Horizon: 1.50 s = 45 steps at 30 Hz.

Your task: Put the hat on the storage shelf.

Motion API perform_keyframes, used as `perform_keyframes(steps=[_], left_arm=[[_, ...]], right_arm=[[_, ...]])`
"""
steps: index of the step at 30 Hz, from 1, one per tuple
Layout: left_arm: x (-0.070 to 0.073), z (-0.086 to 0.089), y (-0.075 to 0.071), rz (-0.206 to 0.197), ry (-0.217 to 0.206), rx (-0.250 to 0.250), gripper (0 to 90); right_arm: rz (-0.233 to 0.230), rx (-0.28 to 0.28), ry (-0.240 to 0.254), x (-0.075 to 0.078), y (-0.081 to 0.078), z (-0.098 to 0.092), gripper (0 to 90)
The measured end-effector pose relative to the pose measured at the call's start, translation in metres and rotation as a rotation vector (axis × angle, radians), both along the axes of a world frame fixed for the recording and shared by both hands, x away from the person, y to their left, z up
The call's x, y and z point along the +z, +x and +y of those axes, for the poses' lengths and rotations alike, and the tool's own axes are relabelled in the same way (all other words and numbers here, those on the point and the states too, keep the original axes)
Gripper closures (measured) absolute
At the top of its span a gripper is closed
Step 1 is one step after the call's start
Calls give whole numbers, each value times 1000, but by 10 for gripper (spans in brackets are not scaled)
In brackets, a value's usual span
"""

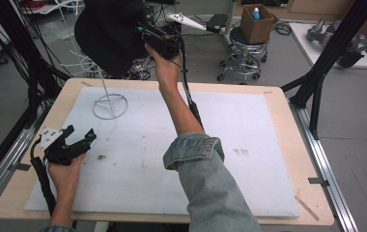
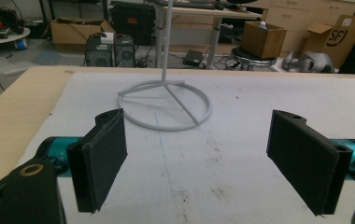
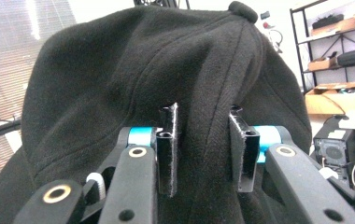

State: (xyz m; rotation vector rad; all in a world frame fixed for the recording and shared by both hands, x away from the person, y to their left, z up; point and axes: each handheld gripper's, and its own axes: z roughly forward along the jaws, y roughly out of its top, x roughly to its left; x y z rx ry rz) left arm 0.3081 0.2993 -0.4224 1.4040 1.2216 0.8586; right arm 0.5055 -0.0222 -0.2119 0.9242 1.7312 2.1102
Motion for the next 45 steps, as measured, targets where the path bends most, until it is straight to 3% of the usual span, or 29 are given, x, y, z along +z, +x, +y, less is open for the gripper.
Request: perform_keyframes(steps=[25, 45], left_arm=[[0, 1, 0, 0, -5, 1, 202], [0, 1, -1, 1, -1, -2, 201]], right_arm=[[36, -35, -84, -18, 2, 12, 590], [38, -57, -106, -23, 1, 10, 482]])
